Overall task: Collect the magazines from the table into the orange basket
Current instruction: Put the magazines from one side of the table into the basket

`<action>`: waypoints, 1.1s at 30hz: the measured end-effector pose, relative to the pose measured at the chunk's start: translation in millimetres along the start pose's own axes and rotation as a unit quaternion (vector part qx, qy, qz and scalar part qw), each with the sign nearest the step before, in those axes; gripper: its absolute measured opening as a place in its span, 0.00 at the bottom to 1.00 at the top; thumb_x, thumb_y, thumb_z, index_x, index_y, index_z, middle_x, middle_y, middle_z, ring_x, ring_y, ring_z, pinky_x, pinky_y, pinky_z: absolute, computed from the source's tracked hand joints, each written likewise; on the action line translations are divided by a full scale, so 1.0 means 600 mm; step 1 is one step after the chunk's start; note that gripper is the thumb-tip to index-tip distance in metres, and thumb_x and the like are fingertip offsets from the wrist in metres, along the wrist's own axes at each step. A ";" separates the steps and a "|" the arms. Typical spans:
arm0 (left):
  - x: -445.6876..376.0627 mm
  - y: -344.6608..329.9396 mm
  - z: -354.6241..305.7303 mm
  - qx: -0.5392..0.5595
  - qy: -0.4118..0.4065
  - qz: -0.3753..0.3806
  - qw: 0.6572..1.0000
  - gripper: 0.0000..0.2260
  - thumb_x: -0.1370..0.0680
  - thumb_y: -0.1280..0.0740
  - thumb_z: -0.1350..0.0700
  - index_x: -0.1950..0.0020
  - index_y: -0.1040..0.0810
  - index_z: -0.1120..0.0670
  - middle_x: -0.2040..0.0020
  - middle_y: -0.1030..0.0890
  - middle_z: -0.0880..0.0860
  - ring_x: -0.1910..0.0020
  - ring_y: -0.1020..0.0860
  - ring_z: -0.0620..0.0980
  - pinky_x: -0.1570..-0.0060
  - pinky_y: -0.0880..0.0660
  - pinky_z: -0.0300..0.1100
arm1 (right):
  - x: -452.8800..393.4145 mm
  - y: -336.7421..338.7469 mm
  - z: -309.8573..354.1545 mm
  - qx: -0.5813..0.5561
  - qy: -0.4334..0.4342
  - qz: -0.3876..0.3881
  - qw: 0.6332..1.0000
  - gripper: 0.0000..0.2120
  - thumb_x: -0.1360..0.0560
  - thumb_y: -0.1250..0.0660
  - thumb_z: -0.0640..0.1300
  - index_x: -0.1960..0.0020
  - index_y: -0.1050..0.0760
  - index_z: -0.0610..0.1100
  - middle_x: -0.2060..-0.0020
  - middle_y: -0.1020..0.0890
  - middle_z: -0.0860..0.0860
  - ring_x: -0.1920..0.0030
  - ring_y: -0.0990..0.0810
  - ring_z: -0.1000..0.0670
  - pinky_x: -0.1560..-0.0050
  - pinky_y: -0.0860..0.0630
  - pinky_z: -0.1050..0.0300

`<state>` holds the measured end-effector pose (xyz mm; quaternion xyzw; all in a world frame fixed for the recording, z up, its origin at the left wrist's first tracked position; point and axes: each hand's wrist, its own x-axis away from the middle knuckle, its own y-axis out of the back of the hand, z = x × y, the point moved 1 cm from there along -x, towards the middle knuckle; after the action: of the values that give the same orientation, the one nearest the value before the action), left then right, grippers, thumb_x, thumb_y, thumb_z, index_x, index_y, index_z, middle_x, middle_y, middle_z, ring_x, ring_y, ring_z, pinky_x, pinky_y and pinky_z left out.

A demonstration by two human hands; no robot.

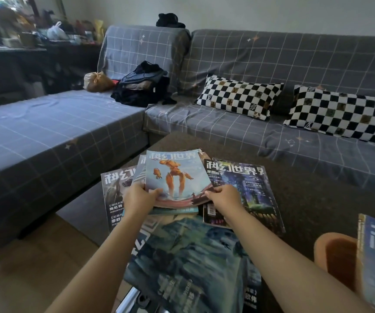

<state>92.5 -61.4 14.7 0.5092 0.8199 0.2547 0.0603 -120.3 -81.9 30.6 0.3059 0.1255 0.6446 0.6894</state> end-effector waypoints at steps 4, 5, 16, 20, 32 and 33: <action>0.043 0.007 0.002 0.154 0.019 0.068 0.986 0.11 0.25 0.30 0.59 0.45 0.27 0.57 0.54 0.17 0.54 0.57 0.17 0.54 0.54 0.19 0.53 | 0.035 0.024 0.003 -0.096 -0.065 0.025 0.993 0.12 0.28 0.31 0.35 0.45 0.25 0.37 0.49 0.18 0.42 0.59 0.20 0.49 0.60 0.22 0.55; 0.061 0.011 0.003 0.188 0.006 0.075 0.979 0.10 0.24 0.31 0.61 0.44 0.28 0.58 0.57 0.16 0.55 0.58 0.16 0.54 0.53 0.19 0.55 | 0.047 0.030 0.003 -0.135 -0.081 0.041 0.987 0.16 0.28 0.33 0.33 0.41 0.27 0.36 0.47 0.19 0.40 0.56 0.19 0.46 0.57 0.21 0.53; 0.292 0.070 -0.051 0.358 -0.110 0.170 0.912 0.09 0.22 0.35 0.62 0.42 0.28 0.60 0.56 0.17 0.58 0.63 0.18 0.49 0.66 0.22 0.40 | 0.259 0.176 -0.033 -0.384 0.036 0.083 0.919 0.25 0.26 0.34 0.32 0.32 0.36 0.44 0.47 0.20 0.42 0.53 0.18 0.43 0.52 0.21 0.46; 0.366 0.047 -0.093 0.368 -0.159 0.214 0.891 0.08 0.23 0.35 0.64 0.44 0.28 0.59 0.61 0.15 0.55 0.65 0.17 0.49 0.68 0.21 0.39 | 0.323 0.245 -0.065 -0.395 0.075 0.015 0.915 0.30 0.26 0.33 0.34 0.29 0.40 0.48 0.44 0.22 0.43 0.48 0.19 0.41 0.46 0.22 0.42; 0.509 -0.131 -0.174 0.286 -0.148 0.369 0.872 0.22 0.23 0.32 0.63 0.31 0.32 0.51 0.47 0.17 0.57 0.57 0.15 0.51 0.66 0.19 0.45 | 0.430 0.428 -0.238 -0.379 0.050 -0.146 0.913 0.21 0.25 0.34 0.37 0.38 0.37 0.53 0.48 0.21 0.47 0.52 0.18 0.46 0.60 0.21 0.54; 0.518 -0.150 -0.175 0.279 -0.144 0.372 0.874 0.22 0.24 0.31 0.62 0.32 0.32 0.51 0.47 0.17 0.56 0.55 0.16 0.52 0.63 0.19 0.48 | 0.435 0.439 -0.255 -0.359 0.039 -0.167 0.917 0.21 0.24 0.34 0.38 0.37 0.36 0.53 0.47 0.22 0.47 0.52 0.19 0.47 0.59 0.21 0.55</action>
<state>-164.8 138.5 112.2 0.8031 0.5895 -0.0569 -0.0660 -384.8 205.2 122.4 -0.0131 -0.0389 0.5332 0.8450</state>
